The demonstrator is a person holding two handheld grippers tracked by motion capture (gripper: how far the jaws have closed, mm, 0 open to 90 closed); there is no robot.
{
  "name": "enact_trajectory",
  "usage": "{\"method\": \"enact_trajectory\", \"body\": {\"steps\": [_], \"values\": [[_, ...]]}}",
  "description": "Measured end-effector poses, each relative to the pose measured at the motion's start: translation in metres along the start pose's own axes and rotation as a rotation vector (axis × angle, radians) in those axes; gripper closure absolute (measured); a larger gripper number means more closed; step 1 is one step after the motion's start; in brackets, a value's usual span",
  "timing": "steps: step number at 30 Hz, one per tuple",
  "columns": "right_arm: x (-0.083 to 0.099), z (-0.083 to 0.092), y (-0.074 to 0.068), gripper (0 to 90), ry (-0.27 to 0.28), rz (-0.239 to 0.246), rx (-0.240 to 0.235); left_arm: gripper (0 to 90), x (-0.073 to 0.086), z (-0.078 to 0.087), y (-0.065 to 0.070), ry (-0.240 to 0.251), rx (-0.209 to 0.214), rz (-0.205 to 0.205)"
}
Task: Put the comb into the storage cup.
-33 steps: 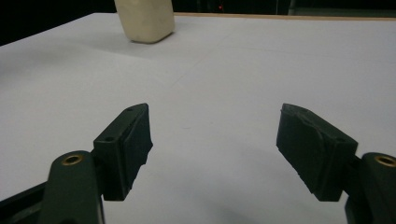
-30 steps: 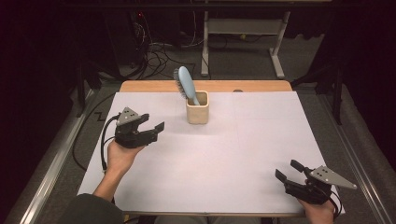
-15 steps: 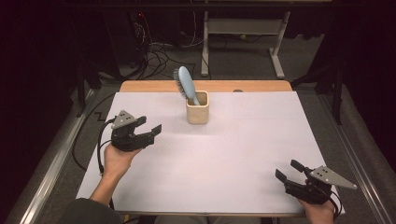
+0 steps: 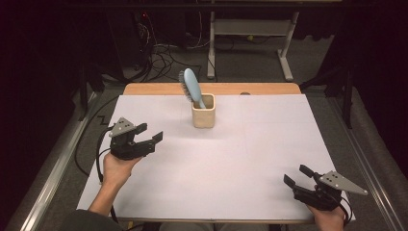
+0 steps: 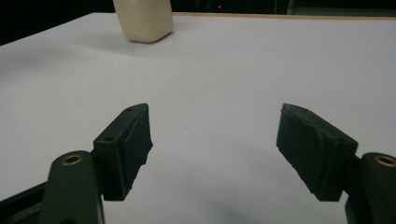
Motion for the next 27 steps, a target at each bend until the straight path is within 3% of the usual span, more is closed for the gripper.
{"method": "enact_trajectory", "body": {"steps": [27], "values": [[0.000, 0.000, 0.000, 27.1, -0.002, -0.004, 0.003, 30.3, 0.009, 0.014, -0.006, 0.012, 0.010, 0.023]]}}
Point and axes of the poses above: each handheld gripper's, and its own axes: z roughly backward along the jaws, x roughly out of its underside, y roughly to its right, the point moved 10 cm from there along -z, roughly forward along the jaws, and after that the axes turned 15 degrees about z, right-handed, at the moved point
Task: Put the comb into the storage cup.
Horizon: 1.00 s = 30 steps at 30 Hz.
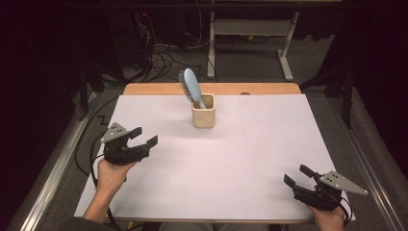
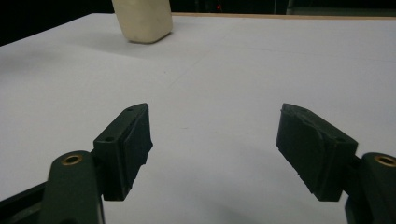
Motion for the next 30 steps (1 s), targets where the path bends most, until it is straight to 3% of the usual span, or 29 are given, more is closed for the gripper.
{"method": "enact_trajectory", "body": {"steps": [30], "values": [[0.000, 0.000, 0.000, 27.1, 0.001, -0.001, 0.002, 29.2, 0.017, 0.016, -0.010, 0.021, -0.011, 0.018]]}}
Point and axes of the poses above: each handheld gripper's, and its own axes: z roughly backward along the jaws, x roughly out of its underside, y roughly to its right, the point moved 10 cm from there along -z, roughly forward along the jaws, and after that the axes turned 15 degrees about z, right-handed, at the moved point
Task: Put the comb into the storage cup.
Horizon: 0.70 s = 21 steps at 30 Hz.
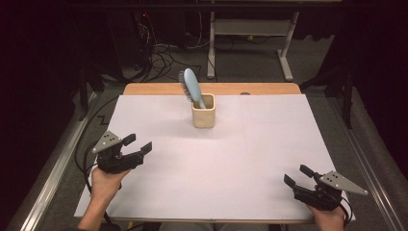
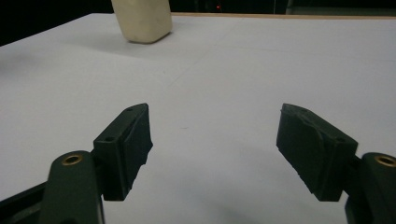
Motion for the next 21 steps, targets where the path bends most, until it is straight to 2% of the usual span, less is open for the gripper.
{"method": "enact_trajectory", "body": {"steps": [21], "values": [[0.000, 0.000, 0.000, 27.1, -0.002, 0.001, -0.002, 28.3, 0.018, 0.008, -0.013, 0.003, -0.015, 0.032]]}}
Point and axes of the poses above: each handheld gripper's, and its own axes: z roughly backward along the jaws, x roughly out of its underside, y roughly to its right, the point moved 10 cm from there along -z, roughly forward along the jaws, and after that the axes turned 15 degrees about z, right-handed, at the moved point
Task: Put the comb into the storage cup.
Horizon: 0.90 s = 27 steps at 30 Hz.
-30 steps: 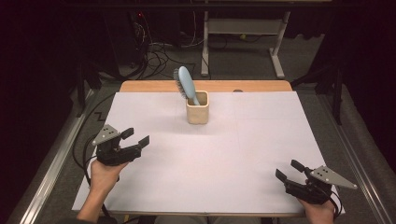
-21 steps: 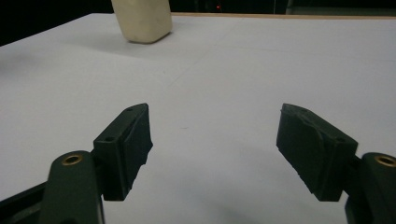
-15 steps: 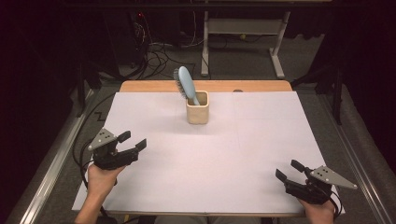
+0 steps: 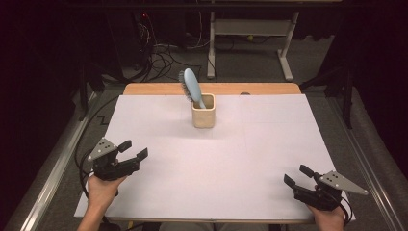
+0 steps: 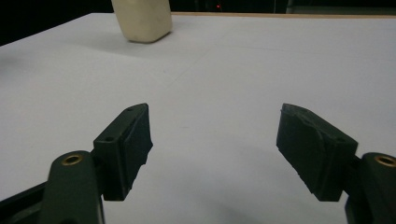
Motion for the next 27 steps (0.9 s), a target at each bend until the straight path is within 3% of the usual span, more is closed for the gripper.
{"method": "enact_trajectory", "body": {"steps": [27], "values": [[0.000, 0.000, 0.000, 27.1, 0.000, 0.001, 0.001, 28.1, 0.020, 0.006, -0.017, -0.008, -0.022, 0.035]]}}
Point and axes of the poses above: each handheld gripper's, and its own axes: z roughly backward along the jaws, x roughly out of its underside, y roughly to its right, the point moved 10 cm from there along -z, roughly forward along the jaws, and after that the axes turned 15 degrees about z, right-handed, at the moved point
